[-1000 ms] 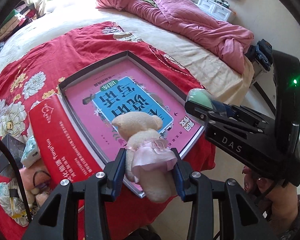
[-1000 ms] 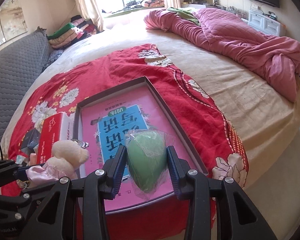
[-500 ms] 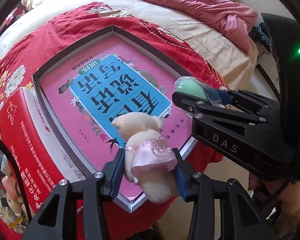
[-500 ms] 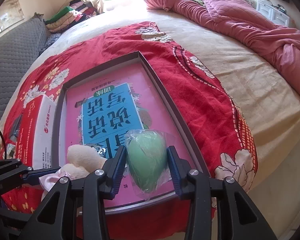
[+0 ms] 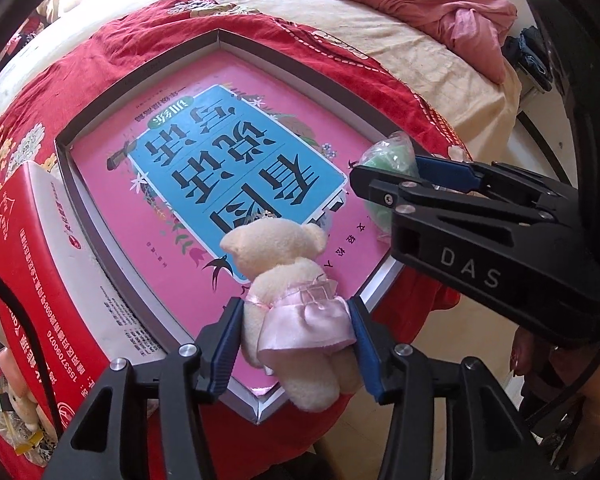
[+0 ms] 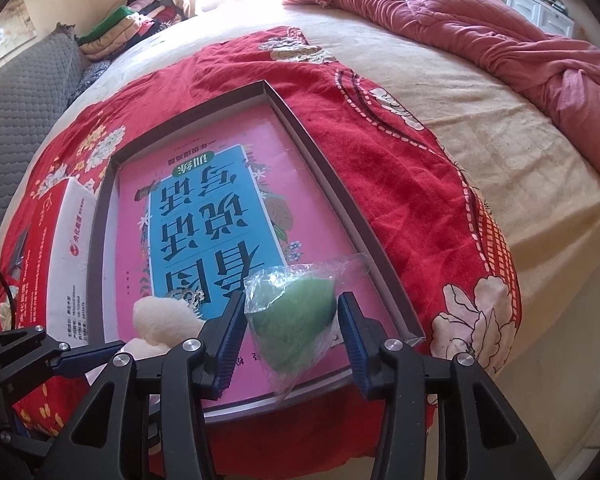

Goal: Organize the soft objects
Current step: 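Open the right tool over the tray while the left tool lowers and releases the bear, then move both tools back from the tray toward the pile of items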

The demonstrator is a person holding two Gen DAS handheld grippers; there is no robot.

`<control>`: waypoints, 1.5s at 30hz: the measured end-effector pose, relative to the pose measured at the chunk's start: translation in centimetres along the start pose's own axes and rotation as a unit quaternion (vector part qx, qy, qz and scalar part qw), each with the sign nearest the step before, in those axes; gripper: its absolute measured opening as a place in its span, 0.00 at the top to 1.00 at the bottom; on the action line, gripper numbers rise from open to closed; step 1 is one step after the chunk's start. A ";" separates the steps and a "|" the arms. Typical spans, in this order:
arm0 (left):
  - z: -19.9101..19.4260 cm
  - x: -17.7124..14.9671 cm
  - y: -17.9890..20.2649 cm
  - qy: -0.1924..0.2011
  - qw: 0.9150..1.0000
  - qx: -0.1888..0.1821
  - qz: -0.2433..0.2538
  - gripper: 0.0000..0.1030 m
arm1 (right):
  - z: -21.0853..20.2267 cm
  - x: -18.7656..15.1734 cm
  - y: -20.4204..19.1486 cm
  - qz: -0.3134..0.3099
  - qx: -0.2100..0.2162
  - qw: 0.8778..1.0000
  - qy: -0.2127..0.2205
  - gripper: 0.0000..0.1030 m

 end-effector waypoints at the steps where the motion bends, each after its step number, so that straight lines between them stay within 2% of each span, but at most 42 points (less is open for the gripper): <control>1: -0.1 0.0 0.0 0.002 1.000 -0.002 0.000 0.49 | -0.2 0.0 0.1 0.001 -0.002 1.000 0.001 0.51; 5: -0.4 -0.1 0.2 0.006 1.000 -0.005 0.002 0.44 | -1.0 -0.1 0.6 0.015 -0.006 1.000 0.010 0.48; 9: -0.9 -0.3 0.0 0.013 1.000 -0.009 -0.005 0.26 | -1.9 -0.1 1.1 0.027 -0.008 0.999 0.018 0.46; 16: -1.8 -0.5 -0.8 0.023 0.999 -0.014 -0.020 0.22 | -3.4 -0.1 1.5 0.038 -0.014 0.999 0.031 0.45; 20: -3.3 -0.3 -0.8 0.043 0.999 -0.007 -0.011 0.19 | -4.5 -0.1 1.5 0.045 -0.016 0.998 0.041 0.45; 23: -4.5 0.0 -0.9 0.055 0.998 -0.020 -0.022 0.18 | -5.4 0.1 1.6 0.051 -0.021 0.997 0.051 0.39; 30: -8.5 0.9 -2.7 0.097 0.994 -0.025 -0.054 0.14 | -7.7 0.5 1.5 0.063 -0.023 0.995 0.075 0.35; 34: -10.7 1.0 -4.2 0.122 0.990 -0.017 -0.068 0.12 | -8.7 0.6 0.9 0.057 -0.032 0.994 0.082 0.31; 40: -12.4 -0.2 -6.9 0.133 0.986 -0.016 -0.098 0.11 | -9.6 0.6 -1.0 0.043 -0.036 0.994 0.089 0.31; 45: -13.8 -1.5 -9.0 0.146 0.983 0.000 -0.111 0.11 | -10.3 0.6 -3.4 0.021 -0.039 0.995 0.094 0.31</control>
Point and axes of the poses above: each gripper's, at about its wrist camera, not at the fingertips, and z roughly the way its jaws point, y to its right, x to its top, the point moved 9 cm from there along z, roughly the way its jaws point, and after that the axes turned 10 degrees about -z, right-handed, at the moved point
